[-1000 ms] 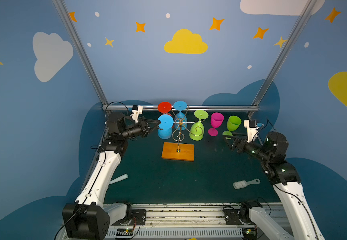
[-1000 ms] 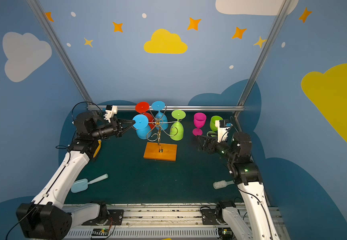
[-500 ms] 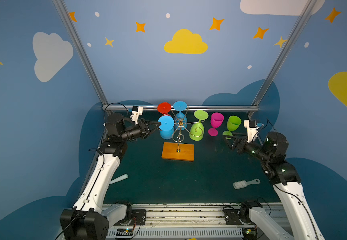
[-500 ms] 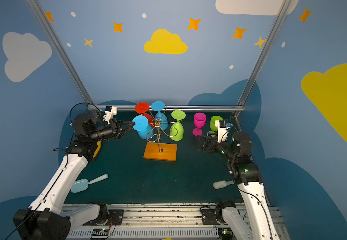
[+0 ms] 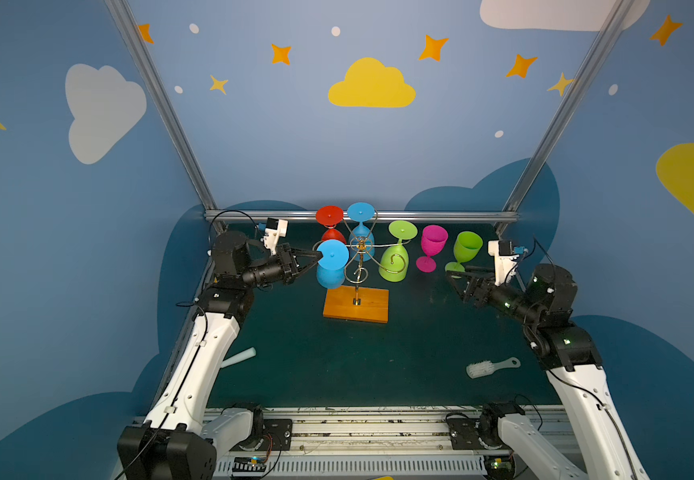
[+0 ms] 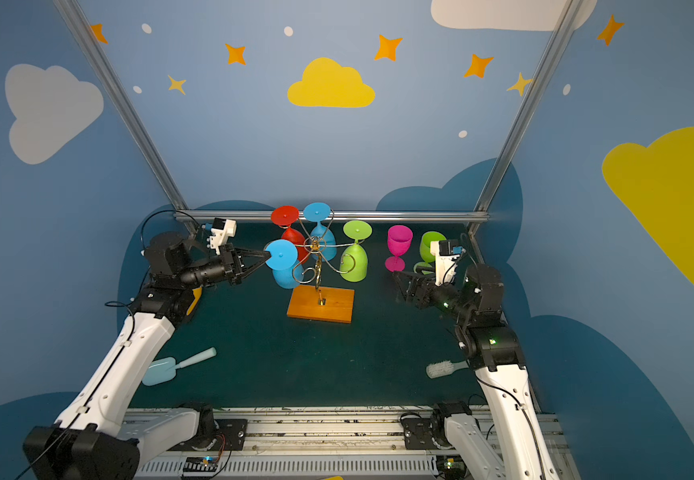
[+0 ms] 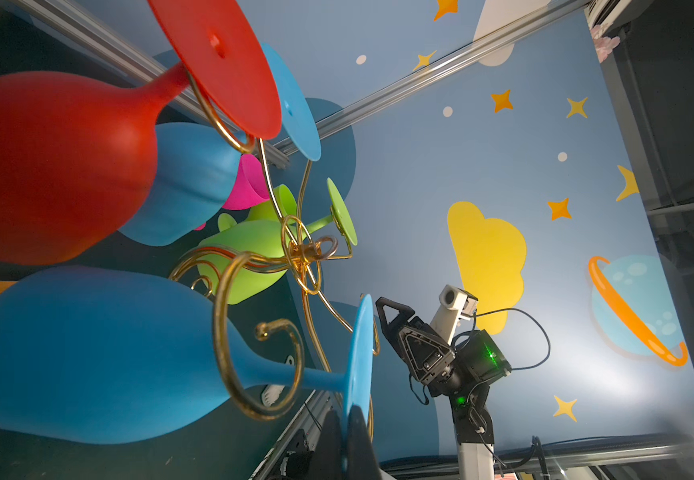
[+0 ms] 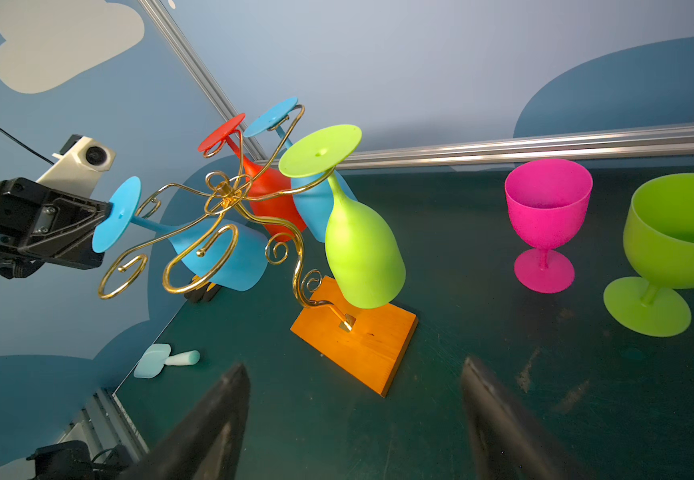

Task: Take the wine glass off the wine glass rack
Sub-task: 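Slide the blue glass off the rack arm toward the robot with the left gripper, then lift the blue glass high with the left gripper while the right gripper moves toward it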

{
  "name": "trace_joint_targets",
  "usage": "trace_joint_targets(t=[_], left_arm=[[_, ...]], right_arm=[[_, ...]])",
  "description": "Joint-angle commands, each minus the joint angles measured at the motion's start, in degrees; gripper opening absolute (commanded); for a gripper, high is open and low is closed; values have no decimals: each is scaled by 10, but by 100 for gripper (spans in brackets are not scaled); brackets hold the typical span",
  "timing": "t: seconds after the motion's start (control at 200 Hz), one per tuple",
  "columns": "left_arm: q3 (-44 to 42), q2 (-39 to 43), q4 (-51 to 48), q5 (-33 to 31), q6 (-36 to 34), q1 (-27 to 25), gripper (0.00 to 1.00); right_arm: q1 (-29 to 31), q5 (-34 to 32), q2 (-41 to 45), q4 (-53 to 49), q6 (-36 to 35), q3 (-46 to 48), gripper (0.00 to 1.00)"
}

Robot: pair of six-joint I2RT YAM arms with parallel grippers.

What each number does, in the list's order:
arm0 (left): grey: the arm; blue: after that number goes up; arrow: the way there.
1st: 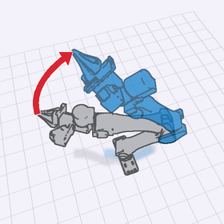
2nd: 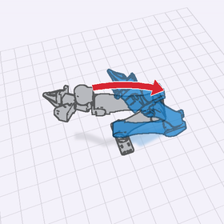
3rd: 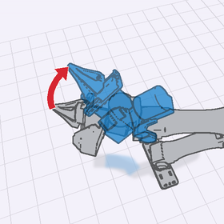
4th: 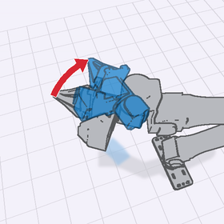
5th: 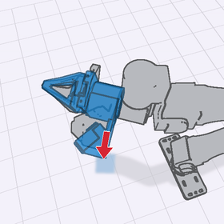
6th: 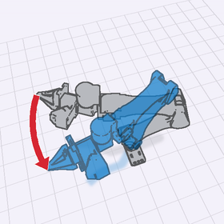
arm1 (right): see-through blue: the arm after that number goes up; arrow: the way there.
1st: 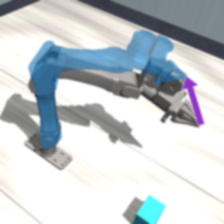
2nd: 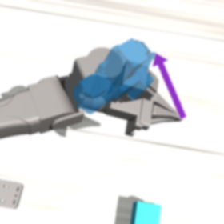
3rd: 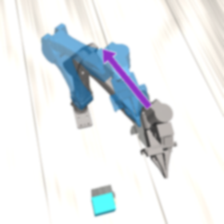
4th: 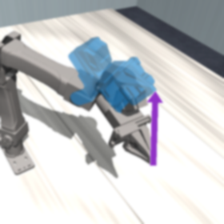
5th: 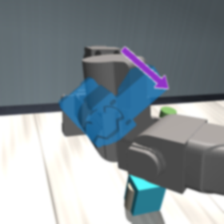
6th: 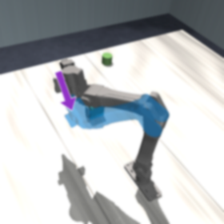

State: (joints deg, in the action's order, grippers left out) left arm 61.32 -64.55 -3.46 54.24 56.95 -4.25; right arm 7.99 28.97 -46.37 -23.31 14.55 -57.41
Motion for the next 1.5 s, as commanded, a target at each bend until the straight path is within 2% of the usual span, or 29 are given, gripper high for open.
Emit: trace_joint_targets(t=[0.0, 0.25, 0.415, 0.581, 0.776, 1.126, 1.322, 1.497], left_arm=[[2, 21, -22, 10, -27, 2, 3], [-21, 58, -59, 14, -45, 14, 3], [-42, 94, -87, 24, -54, 50, 3], [-66, 146, -116, 39, -54, 123, 3], [-41, 188, -141, 67, -57, 255, 3], [52, 137, 6, 102, 68, 328, 3], [68, 114, 141, 86, 171, 334, 3], [118, 101, 145, 77, 183, 332, 3]], right_arm=[[2, -4, 10, -5, -6, -2, 79], [2, -4, 12, -6, -7, -5, 79], [2, -3, 12, -6, -6, -5, 79], [2, -5, 12, -8, -8, -5, 80], [2, -6, 13, -10, -13, -9, 79], [2, -13, 9, 4, -14, -21, 79], [2, -14, 0, 32, -10, -35, 79], [3, -10, -11, 60, -10, -52, 79]])
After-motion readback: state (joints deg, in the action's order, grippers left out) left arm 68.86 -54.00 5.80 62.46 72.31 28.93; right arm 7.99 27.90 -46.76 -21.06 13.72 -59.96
